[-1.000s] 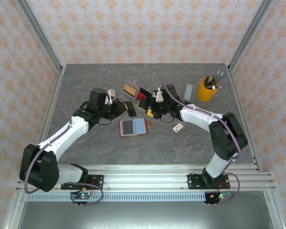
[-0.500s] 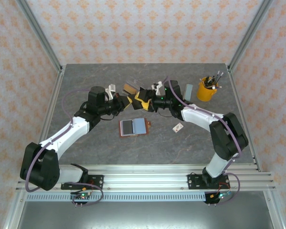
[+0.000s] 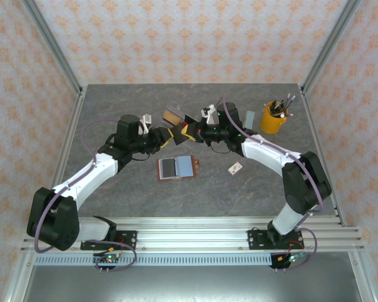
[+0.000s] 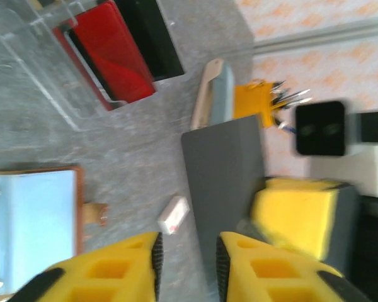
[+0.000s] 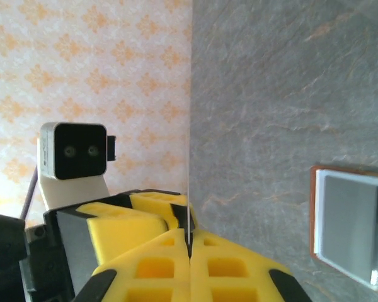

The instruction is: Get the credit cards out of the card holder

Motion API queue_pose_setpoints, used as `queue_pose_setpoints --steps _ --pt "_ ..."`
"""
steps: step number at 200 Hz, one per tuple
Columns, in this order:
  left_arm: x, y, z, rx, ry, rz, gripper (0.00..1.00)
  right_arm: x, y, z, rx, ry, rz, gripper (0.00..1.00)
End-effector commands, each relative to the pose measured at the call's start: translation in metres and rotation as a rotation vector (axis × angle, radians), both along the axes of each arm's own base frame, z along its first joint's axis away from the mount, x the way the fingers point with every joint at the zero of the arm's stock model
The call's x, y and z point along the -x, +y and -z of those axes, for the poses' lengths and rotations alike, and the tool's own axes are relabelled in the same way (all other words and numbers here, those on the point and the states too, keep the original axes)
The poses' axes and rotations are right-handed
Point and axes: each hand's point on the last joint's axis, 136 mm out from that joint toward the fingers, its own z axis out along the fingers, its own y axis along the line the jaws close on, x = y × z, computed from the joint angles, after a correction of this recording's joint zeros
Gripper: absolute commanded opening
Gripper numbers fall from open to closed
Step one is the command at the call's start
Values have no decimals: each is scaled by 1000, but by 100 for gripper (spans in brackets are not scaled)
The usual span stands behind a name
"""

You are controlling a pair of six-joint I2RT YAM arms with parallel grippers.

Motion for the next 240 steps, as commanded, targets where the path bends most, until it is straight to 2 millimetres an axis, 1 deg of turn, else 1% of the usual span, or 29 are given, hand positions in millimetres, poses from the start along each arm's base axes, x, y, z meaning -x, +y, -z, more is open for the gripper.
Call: queue_pose_setpoints --steps 1,18,35,55,69,77,103,122,137,170,202,222,240 --pt "2 30 6 -187 19 -41 54 -8 -20 1 213 -167 15 0" --pt "8 54 12 -330 30 -59 72 -17 -35 6 372 -286 13 0" --pt "16 83 14 -487 35 -103 86 -28 -48 7 503 -409 11 0" --pt "26 114 11 -660 47 -149 94 -44 -59 5 646 -529 -5 0" --pt "33 130 9 -760 48 -155 99 -53 -59 3 708 -592 -53 0" --pt "36 135 8 -791 47 -151 100 -58 -57 2 735 -621 -77 0" --pt "40 147 8 -855 57 -147 100 -78 -55 5 847 -721 -143 0" --pt "41 157 11 -904 84 -168 100 -94 -52 2 903 -787 -172 0" --pt "41 161 13 -927 109 -174 100 -103 -49 7 949 -810 -216 0" --pt "42 160 21 -924 138 -165 100 -109 -41 26 1015 -810 -347 0" --pt "41 156 24 -902 134 -151 100 -106 -34 40 999 -788 -436 0" --pt "40 155 25 -899 135 -147 100 -110 -36 50 1034 -773 -449 0" --pt "40 154 26 -896 136 -141 100 -116 -40 55 1074 -776 -440 0"
